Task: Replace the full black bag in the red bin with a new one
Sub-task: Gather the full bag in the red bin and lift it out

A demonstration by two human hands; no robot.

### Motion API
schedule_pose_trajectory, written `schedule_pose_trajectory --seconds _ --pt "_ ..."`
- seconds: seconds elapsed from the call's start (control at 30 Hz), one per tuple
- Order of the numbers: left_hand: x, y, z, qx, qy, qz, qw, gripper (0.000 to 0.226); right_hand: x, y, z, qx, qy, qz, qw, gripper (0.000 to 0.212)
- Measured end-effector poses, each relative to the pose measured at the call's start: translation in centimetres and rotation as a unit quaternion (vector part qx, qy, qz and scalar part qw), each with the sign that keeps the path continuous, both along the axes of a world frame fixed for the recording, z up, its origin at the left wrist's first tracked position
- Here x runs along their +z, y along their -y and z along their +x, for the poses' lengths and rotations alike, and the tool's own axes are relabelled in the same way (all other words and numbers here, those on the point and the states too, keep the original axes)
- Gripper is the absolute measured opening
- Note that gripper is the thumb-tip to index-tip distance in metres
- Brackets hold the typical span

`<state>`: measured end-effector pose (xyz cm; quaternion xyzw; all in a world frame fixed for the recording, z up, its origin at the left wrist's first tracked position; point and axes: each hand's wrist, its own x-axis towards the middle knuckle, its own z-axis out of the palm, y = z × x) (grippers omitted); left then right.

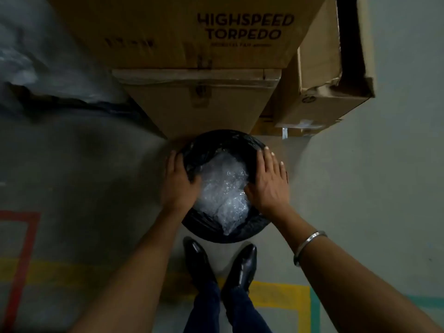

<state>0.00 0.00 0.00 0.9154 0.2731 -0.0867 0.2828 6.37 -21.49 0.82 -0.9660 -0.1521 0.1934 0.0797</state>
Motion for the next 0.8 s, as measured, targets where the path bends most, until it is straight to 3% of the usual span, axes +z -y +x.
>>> schedule_pose_trajectory --seconds 0.07,0.2,0.43,0.6,0.7,0.8 --pt "-1.3 -0.3 -0.2 0.104 -0.007 -0.028 0.994 0.067 -1.2 0.7 -0.1 -0.052 -0.027 -0.008 0.998 0.087" --pt "-3.7 -0.9 -0.8 0.187 -0.074 -0.070 0.977 0.064 -4.0 2.2 -1.5 -0.124 -0.061 -0.019 0.990 0.082" --pt "-7.1 -2.1 -2.0 0.253 -0.145 -0.098 0.951 0.049 -6.7 3.3 -1.8 -0.226 -0.015 0.047 0.973 0.079" --pt "-9.0 -2.8 -3.4 0.293 -0.181 -0.120 0.931 0.044 -7.5 3.5 -1.2 -0.364 -0.055 0.050 0.928 0.046" --pt "-8.8 -2.8 -4.2 0.300 -0.197 -0.077 0.930 0.038 -7.5 4.0 -1.1 -0.385 -0.073 0.040 0.919 0.036" --pt "-8.4 -2.6 -4.8 0.333 -0.159 -0.053 0.928 0.026 -7.4 4.5 -1.3 -0.382 -0.050 0.049 0.922 0.026"
